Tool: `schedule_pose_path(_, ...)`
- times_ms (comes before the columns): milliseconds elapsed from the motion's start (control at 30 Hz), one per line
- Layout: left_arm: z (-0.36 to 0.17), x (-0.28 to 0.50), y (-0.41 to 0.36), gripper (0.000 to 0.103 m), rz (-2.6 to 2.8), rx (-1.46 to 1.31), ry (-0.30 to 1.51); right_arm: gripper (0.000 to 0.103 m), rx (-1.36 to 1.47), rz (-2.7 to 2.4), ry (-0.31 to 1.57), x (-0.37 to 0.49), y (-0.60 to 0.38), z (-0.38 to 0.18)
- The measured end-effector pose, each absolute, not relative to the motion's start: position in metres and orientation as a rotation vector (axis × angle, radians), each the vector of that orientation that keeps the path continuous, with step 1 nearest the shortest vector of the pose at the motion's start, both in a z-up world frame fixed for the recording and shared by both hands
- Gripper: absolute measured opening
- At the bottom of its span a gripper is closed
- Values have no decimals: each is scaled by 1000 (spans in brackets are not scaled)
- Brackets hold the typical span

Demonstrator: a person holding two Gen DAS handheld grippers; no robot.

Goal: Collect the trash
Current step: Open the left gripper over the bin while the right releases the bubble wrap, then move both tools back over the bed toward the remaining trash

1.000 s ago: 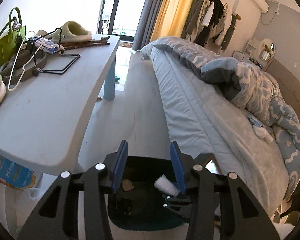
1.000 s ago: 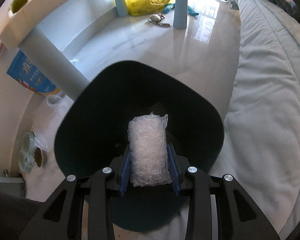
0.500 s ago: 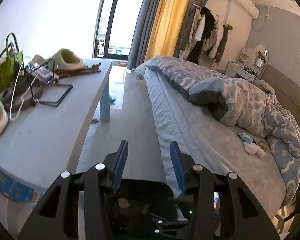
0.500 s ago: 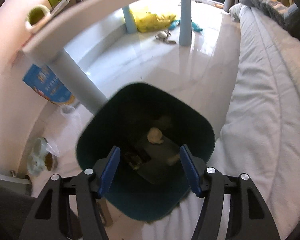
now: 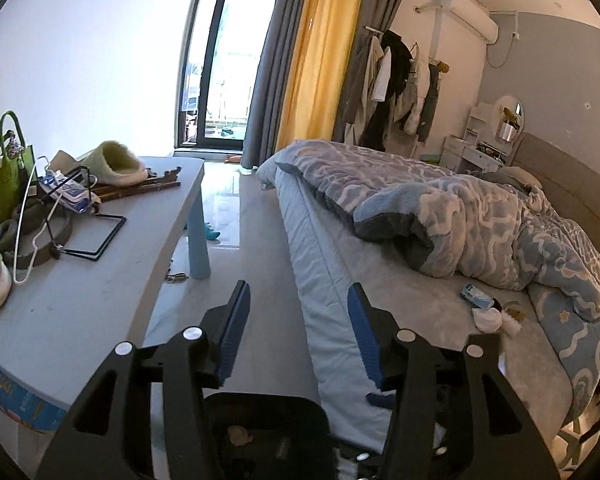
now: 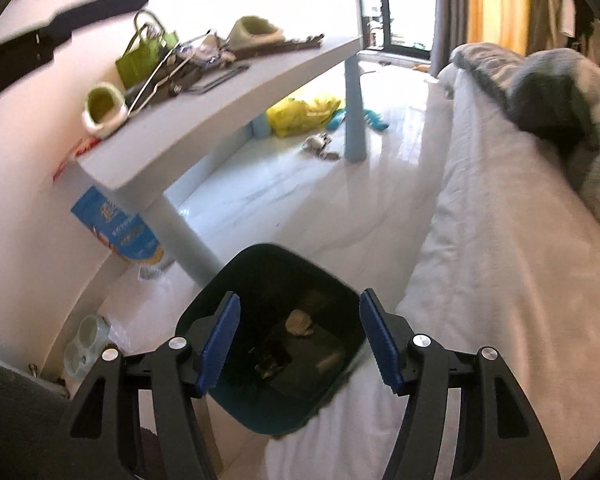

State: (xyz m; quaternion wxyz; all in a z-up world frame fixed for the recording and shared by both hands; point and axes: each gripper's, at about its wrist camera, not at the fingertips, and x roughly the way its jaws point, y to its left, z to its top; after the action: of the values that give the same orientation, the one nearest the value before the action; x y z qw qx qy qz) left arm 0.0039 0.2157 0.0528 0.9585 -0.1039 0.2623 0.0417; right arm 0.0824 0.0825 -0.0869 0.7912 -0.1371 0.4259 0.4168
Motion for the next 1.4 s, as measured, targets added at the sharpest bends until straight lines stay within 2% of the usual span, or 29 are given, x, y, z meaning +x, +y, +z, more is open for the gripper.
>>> schedule_pose_path(533,49,43,150,69,1,-195,544,63,-220,767,850,114,-11,-60)
schedule_pose_path(933,34,73,94,74,-68,-170,589,63,-191,654,820,137,-88,-52)
schedule_pose_path(1400,17,99,42,75,-153,-127,637,63,-139,537,804,161,-165,-48)
